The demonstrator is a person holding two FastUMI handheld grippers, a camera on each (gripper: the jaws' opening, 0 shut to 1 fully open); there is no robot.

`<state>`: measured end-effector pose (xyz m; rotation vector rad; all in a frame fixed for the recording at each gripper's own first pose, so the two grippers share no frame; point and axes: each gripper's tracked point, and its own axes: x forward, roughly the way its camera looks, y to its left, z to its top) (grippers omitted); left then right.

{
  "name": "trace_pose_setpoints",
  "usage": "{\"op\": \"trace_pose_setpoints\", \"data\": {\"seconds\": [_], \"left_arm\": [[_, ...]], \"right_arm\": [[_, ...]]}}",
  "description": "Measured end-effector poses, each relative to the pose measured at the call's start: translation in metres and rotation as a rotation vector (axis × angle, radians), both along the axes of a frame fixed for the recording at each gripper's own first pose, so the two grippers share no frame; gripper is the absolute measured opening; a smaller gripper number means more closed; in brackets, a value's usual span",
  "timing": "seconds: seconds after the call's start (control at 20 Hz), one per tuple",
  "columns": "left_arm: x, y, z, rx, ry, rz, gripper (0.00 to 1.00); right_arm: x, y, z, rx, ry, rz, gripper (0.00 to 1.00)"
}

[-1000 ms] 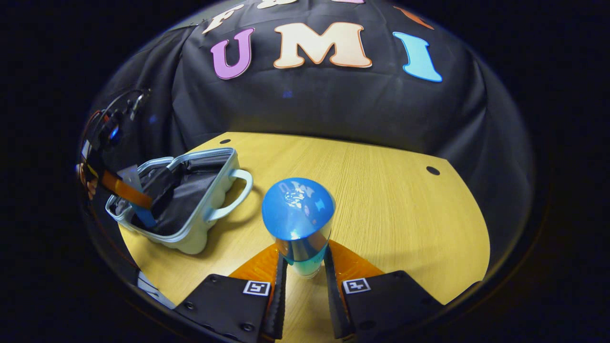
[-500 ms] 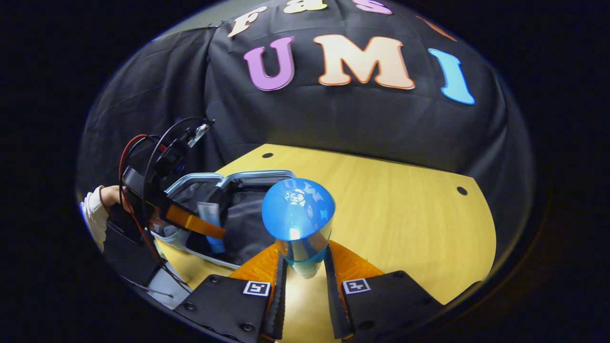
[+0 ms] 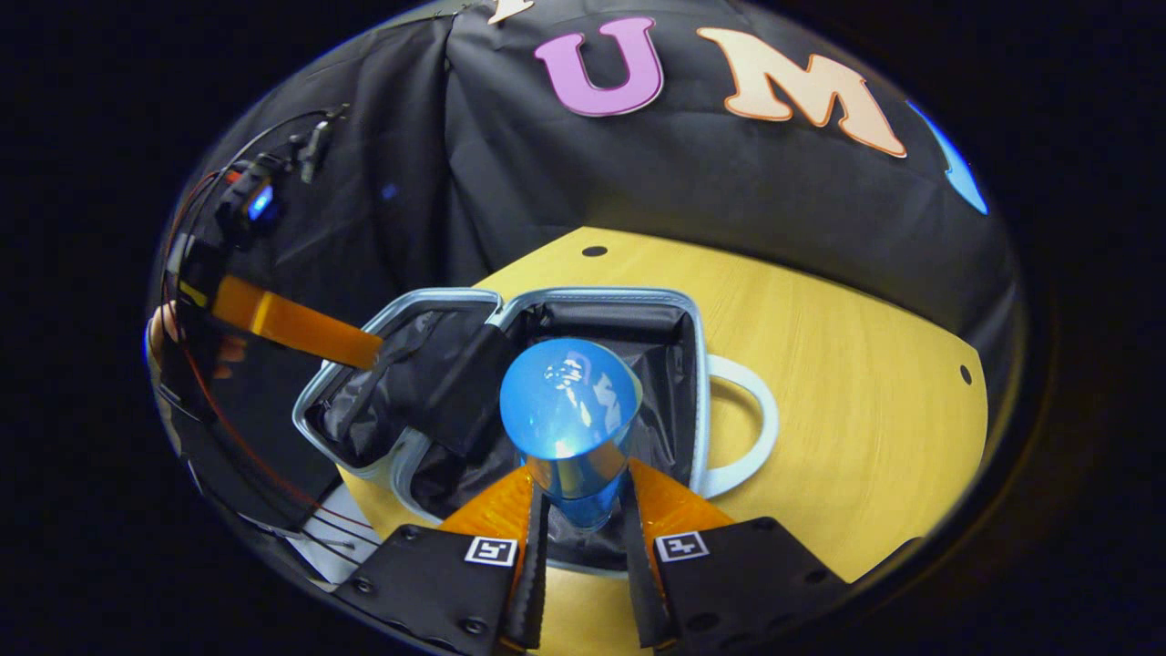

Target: First open the suitcase, pack the skin care products into it, and then close the suitcase.

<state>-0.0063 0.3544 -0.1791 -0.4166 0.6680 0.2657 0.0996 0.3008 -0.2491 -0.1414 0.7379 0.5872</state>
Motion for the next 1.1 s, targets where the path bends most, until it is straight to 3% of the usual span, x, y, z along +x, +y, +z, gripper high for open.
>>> {"op": "trace_pose_setpoints", "data": {"seconds": [0.3,0.4,0.45,0.65,0.7,0.8,0.85,1.0,1.1], "left_arm": [[-0.073,0.087,0.003,-0.040,-0.023,0.258,0.92],[-0.089,0.108,-0.004,-0.049,-0.031,0.335,0.93],[-0.098,0.115,-0.006,-0.059,-0.035,0.366,0.93],[-0.119,0.147,-0.018,-0.081,-0.028,0.455,0.93],[-0.121,0.156,-0.020,-0.081,-0.028,0.470,0.93],[-0.123,0.172,-0.027,-0.083,-0.018,0.508,0.93],[-0.124,0.179,-0.031,-0.078,-0.015,0.522,0.93],[-0.119,0.195,-0.044,-0.096,-0.012,0.536,0.97],[-0.116,0.203,-0.053,-0.118,-0.002,0.537,0.93]], "right_arm": [[-0.003,0.000,-0.043,-0.116,0.099,0.013,0.38],[-0.003,-0.003,-0.051,-0.147,0.104,0.016,0.44],[-0.001,-0.001,-0.051,-0.140,0.093,0.007,0.41],[0.014,0.006,-0.032,-0.091,0.051,-0.012,0.47],[0.016,0.009,-0.028,-0.078,0.040,-0.012,0.66],[0.022,0.008,-0.019,-0.063,0.007,-0.021,0.93],[0.021,0.003,-0.011,-0.059,-0.003,-0.031,1.00],[0.017,-0.011,0.008,-0.043,-0.022,-0.067,0.99],[0.017,-0.028,0.024,-0.036,-0.053,-0.100,1.00]]}}
